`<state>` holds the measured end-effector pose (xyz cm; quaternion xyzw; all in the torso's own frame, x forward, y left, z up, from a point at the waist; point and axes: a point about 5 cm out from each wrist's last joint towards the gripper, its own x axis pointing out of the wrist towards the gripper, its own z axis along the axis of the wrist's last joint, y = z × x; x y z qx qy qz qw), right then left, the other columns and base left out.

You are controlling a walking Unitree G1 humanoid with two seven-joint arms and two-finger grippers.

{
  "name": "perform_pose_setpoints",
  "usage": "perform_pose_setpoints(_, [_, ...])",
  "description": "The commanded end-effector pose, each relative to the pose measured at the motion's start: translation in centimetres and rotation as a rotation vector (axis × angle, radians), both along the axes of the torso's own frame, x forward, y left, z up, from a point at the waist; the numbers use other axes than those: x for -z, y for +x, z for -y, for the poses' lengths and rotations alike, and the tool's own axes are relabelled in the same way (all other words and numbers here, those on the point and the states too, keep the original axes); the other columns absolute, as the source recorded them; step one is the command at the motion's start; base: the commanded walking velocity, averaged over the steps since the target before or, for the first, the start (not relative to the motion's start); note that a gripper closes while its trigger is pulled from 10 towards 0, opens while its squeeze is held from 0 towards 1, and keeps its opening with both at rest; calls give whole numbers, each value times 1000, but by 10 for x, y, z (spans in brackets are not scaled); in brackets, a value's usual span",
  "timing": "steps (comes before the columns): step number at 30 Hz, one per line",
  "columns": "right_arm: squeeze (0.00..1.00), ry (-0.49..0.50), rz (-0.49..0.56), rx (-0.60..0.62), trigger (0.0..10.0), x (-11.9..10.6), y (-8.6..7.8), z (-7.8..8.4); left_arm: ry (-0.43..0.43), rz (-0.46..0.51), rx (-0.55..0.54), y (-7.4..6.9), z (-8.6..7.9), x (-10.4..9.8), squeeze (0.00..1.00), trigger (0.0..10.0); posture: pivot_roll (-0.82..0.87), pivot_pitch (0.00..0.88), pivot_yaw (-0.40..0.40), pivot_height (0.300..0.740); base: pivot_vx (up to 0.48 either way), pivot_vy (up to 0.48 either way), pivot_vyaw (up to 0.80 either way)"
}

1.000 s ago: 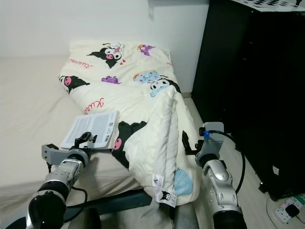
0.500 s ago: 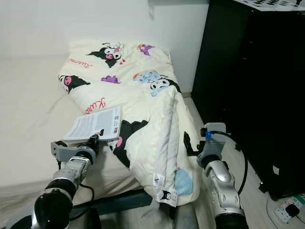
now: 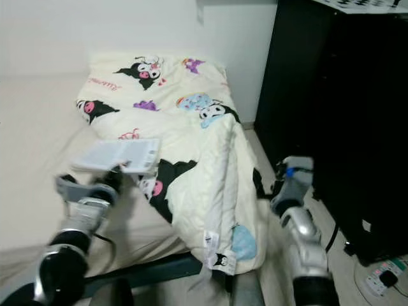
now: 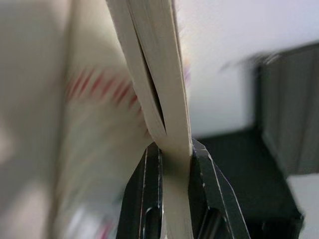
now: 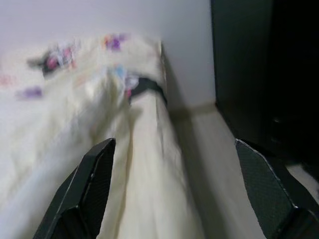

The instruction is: Clean up the room

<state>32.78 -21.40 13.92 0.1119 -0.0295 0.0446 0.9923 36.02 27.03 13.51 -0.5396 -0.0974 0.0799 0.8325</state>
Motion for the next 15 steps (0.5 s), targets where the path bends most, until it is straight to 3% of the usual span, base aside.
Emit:
perform_pose_setpoints(1, [0,92,-28,-118,10000,5,7,-16,137,142,-62,0,-26,-48,0,0,-94,32,-67,491,0,0,0])
perform_pose_setpoints(4, [0,149,-54,-212,10000,7,21,-35,238,245,-122,-9,-46,-88,0,0,-60,30,-77,491,0,0,0])
perform_pose_setpoints(7, [0,151,-67,-215,10000,9,23,-37,254,260,-128,-11,-47,-93,0,0,-60,30,-77,491,0,0,0])
perform_pose_setpoints(9, [0,132,-135,-224,10000,19,28,-44,290,285,-133,-14,-47,-104,0,0,-27,36,-81,491,0,0,0])
perform_pose_setpoints(12, [0,132,-135,-224,10000,19,28,-44,290,285,-133,-14,-47,-104,0,0,-27,36,-81,491,0,0,0])
perform_pose_setpoints(15, [0,101,-329,-213,10000,42,36,-64,361,283,-71,-18,-29,-109,0,0,17,50,-75,491,0,0,0])
